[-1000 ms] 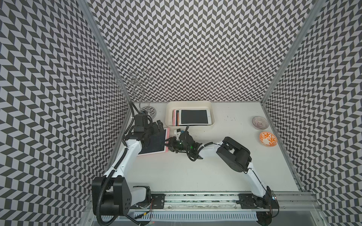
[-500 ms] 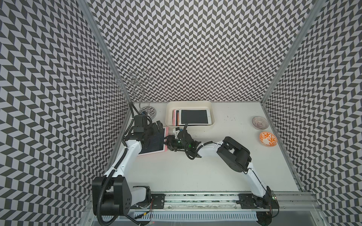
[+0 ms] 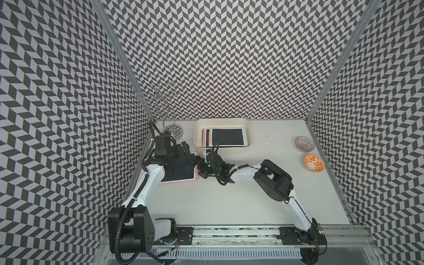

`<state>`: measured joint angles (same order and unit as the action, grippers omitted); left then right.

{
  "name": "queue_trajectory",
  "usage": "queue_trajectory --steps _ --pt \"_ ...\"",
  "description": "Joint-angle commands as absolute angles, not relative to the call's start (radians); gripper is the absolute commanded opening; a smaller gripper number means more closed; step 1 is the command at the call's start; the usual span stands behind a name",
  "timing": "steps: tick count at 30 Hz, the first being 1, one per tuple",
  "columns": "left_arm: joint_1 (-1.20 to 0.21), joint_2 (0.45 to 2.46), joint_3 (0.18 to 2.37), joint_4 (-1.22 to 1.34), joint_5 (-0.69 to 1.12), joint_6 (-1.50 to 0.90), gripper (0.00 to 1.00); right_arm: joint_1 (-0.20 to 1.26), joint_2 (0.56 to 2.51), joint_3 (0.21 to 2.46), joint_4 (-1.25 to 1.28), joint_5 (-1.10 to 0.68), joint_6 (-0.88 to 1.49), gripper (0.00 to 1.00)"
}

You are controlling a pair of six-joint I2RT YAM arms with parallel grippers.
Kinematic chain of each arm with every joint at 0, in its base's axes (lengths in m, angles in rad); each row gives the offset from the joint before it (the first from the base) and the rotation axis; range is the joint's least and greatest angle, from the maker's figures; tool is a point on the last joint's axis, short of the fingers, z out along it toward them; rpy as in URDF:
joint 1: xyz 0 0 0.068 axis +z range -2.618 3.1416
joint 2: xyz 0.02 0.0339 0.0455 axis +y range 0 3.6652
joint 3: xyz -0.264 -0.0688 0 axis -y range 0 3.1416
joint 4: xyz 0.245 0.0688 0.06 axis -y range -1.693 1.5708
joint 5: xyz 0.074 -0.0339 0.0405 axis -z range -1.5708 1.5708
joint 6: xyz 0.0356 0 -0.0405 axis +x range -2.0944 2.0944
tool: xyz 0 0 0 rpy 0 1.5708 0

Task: Take out the writing tablet from the storage box
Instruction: Place the writing tablet at the center of the board, then pick up the writing tablet from the storage box.

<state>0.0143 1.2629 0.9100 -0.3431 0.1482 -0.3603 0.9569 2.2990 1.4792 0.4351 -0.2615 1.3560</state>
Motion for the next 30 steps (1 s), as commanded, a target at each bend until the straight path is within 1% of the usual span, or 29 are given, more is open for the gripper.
queue_trajectory --steps 1,11,18,21,25,28,30 --pt "0.024 1.247 0.895 -0.319 0.167 -0.364 0.99 0.957 2.260 1.505 0.393 -0.206 1.320 0.99" --pt "0.044 1.252 0.892 -0.312 0.185 -0.370 0.99 0.962 2.160 1.533 0.164 -0.111 1.237 0.99" --pt "0.052 1.258 0.887 -0.294 0.203 -0.367 0.99 0.937 1.978 1.487 0.005 0.020 1.017 0.99" --pt "0.051 1.258 0.889 -0.282 0.221 -0.367 0.99 0.885 1.893 1.443 -0.014 0.055 0.910 1.00" --pt "0.028 1.259 0.910 -0.275 0.241 -0.411 0.99 0.758 1.784 1.411 -0.071 0.074 0.761 1.00" --pt "-0.047 1.273 0.926 -0.217 0.240 -0.498 0.99 0.637 1.754 1.420 -0.098 0.037 0.626 1.00" --pt "-0.111 1.306 0.960 -0.186 0.208 -0.522 0.99 0.564 1.783 1.494 -0.170 0.011 0.541 1.00"
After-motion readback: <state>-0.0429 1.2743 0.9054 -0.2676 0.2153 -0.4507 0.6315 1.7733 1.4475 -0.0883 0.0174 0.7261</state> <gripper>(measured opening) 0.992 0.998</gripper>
